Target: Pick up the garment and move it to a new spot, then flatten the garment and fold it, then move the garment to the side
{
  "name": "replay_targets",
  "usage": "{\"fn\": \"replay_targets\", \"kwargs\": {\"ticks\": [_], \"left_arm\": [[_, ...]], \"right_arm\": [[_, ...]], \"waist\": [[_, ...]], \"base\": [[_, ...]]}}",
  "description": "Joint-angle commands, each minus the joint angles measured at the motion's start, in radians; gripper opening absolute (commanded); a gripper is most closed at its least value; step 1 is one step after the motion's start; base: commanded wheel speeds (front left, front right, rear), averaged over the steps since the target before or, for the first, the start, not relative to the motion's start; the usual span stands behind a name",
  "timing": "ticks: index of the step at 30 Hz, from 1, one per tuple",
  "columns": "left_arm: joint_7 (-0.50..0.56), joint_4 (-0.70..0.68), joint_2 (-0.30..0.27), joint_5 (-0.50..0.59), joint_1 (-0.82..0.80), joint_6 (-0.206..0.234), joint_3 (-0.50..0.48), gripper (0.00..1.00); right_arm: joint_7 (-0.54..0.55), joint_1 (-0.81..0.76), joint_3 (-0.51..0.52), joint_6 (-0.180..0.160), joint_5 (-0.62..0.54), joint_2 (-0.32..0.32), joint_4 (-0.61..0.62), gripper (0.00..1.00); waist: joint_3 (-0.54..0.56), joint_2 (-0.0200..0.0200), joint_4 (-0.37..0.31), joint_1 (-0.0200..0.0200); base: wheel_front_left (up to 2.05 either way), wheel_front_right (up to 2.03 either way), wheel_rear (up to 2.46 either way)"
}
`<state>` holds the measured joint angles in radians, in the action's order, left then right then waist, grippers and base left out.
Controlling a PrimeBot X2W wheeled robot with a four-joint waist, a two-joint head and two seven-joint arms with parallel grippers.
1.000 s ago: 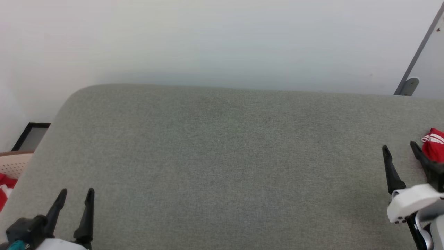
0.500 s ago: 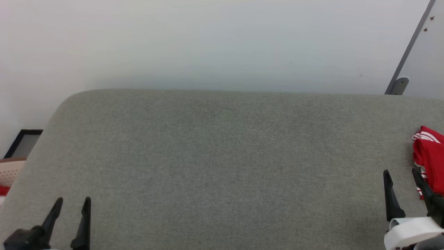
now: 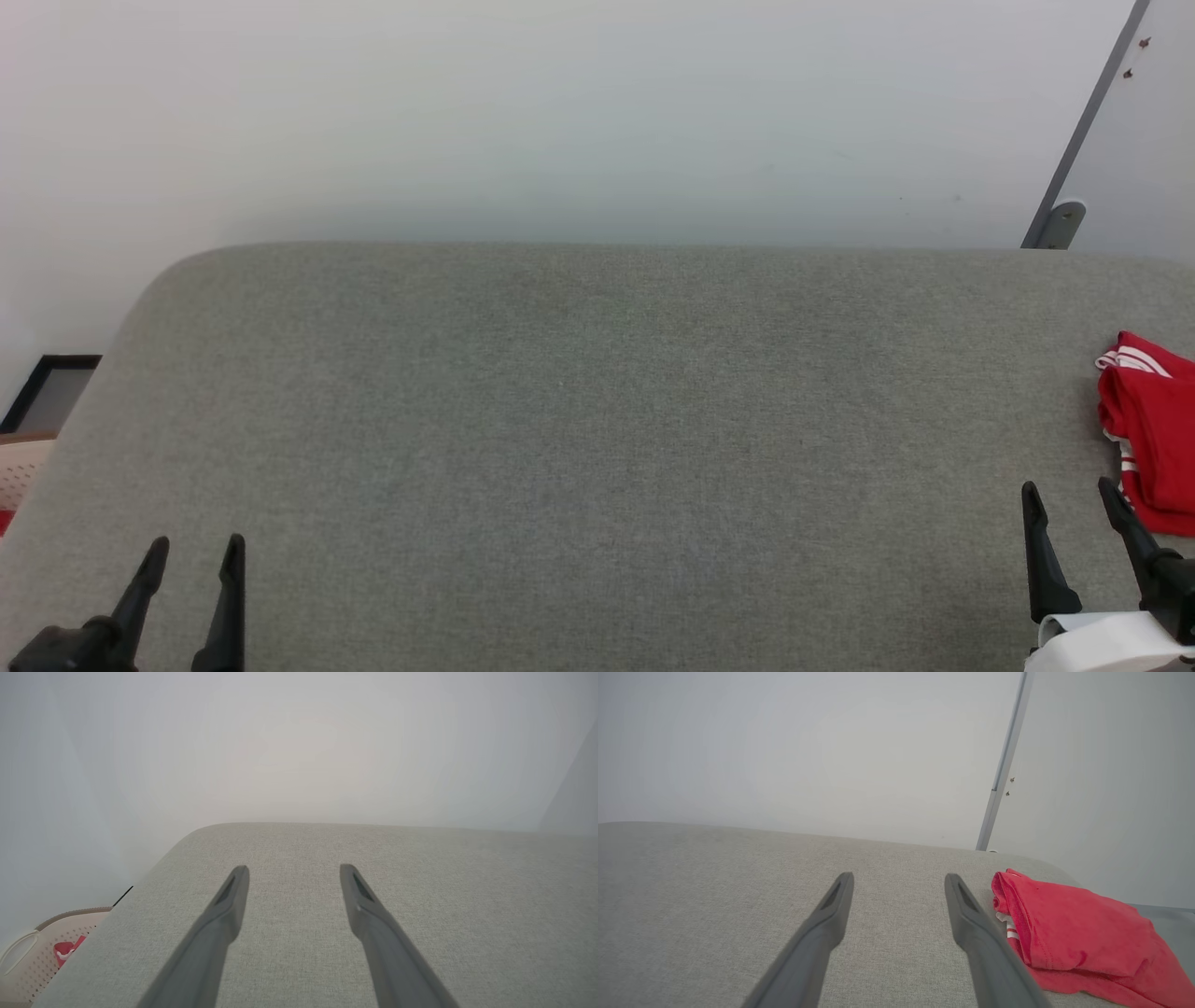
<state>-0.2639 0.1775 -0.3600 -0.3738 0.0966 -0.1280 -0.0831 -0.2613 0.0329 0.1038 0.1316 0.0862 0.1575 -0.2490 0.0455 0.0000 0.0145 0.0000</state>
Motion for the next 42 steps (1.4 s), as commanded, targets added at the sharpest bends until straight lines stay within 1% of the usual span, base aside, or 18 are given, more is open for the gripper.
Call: {"fn": "replay_targets", "kwargs": {"ticks": [1, 11, 15, 16, 18, 21, 31, 42], "left_arm": [[0.0, -0.002, 0.0, -0.002, 0.009, -0.004, -0.001, 1.0], [0.0, -0.016, 0.01, -0.014, 0.017, -0.004, -0.002, 1.0], [0.0, -0.023, 0.021, -0.003, 0.016, -0.004, -0.025, 1.0], [0.0, -0.025, 0.024, 0.003, 0.017, -0.004, -0.03, 0.0], [0.002, -0.012, 0.03, -0.007, 0.007, 0.0, -0.025, 0.0], [0.005, 0.014, 0.058, -0.016, 0.016, 0.0, -0.016, 0.0], [0.057, 0.021, 0.091, -0.182, -0.016, 0.0, -0.02, 0.0], [0.106, 0.027, 0.124, -0.345, -0.046, -0.001, -0.021, 0.0]], "right_arm": [[-0.005, -0.006, -0.001, -0.002, -0.002, -0.001, 0.006, 1.0], [-0.005, -0.018, -0.009, -0.002, -0.003, -0.002, 0.014, 1.0], [-0.005, -0.016, -0.009, -0.002, -0.003, -0.003, 0.018, 1.0], [-0.005, -0.015, -0.01, -0.002, -0.003, -0.003, 0.019, 0.0], [0.003, -0.007, -0.009, 0.0, 0.003, -0.004, 0.003, 0.0], [0.011, -0.021, -0.009, 0.0, 0.013, -0.015, -0.025, 0.0], [0.065, -0.004, -0.002, 0.0, 0.219, -0.027, -0.022, 0.0], [0.109, 0.007, -0.004, 0.0, 0.421, -0.04, -0.013, 0.0]], "waist": [[0.0, 0.0, 0.0, 0.0], [-0.002, 0.0, 0.0, 0.0], [-0.003, 0.0, 0.001, 0.0], [-0.004, 0.0, 0.001, 0.0], [-0.004, 0.0, 0.001, 0.0], [-0.004, 0.0, 0.0, 0.0], [-0.007, 0.0, -0.001, 0.0], [-0.011, 0.0, -0.002, 0.0]], "base": [[0.0, 0.0, 0.0], [0.0, 0.0, 0.0], [0.0, 0.0, 0.0], [0.0, 0.0, 0.0], [0.0, 0.0, 0.0], [0.0, 0.0, 0.0], [0.0, 0.0, 0.0], [0.0, 0.0, 0.0]]}}
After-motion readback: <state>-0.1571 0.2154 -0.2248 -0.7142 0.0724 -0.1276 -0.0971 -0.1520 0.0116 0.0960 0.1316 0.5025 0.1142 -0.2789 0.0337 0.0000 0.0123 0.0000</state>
